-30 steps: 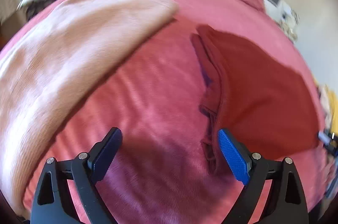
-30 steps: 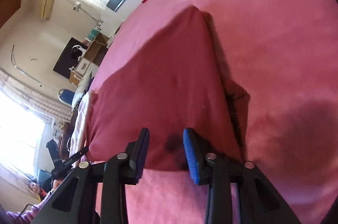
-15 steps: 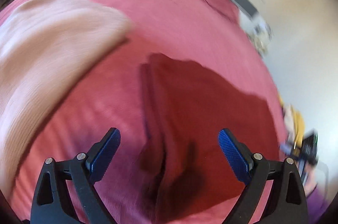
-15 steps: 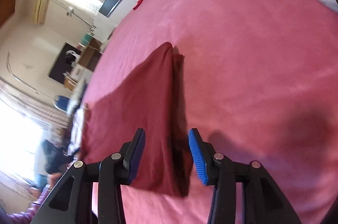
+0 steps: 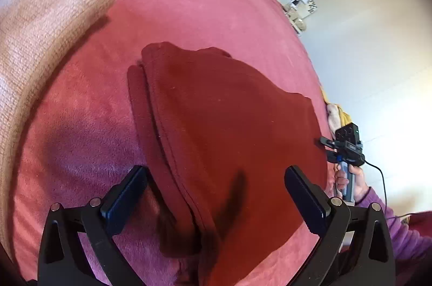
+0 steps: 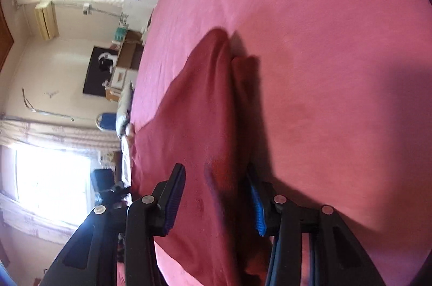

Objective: Fold clothes
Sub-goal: 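Pinch the dark red sweater edge with the left tool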

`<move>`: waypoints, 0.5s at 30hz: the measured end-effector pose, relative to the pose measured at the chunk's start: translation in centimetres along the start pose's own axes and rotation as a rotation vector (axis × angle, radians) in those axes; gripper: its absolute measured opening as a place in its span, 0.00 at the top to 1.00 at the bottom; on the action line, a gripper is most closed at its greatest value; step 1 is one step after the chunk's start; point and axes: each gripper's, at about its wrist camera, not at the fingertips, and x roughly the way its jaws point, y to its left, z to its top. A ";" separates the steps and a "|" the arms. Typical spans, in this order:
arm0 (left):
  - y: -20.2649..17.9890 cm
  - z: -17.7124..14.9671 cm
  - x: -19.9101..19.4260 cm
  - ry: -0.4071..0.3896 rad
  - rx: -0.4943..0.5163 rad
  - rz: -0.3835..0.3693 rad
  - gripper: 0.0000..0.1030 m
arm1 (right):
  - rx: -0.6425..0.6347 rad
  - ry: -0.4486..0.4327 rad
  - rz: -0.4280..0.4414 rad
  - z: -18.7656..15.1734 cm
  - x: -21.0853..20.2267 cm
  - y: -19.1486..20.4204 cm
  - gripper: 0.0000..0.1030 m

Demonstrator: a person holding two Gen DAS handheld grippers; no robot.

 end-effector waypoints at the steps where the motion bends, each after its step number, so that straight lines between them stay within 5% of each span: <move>1: -0.2 0.0 -0.1 -0.009 0.014 -0.008 0.01 | -0.008 0.003 0.000 0.0 0.2 0.1 0.56; 5: -1.2 1.0 0.6 -0.040 0.109 -0.015 0.01 | -0.005 0.001 0.003 -0.1 0.4 -0.1 0.59; 7: -1.0 1.2 1.3 0.005 0.157 0.062 0.01 | 0.003 0.001 -0.004 -0.1 0.6 -0.2 0.59; 15: 0.5 0.5 1.2 -0.065 0.081 0.033 0.01 | -0.047 -0.016 -0.056 -0.4 0.5 0.5 0.59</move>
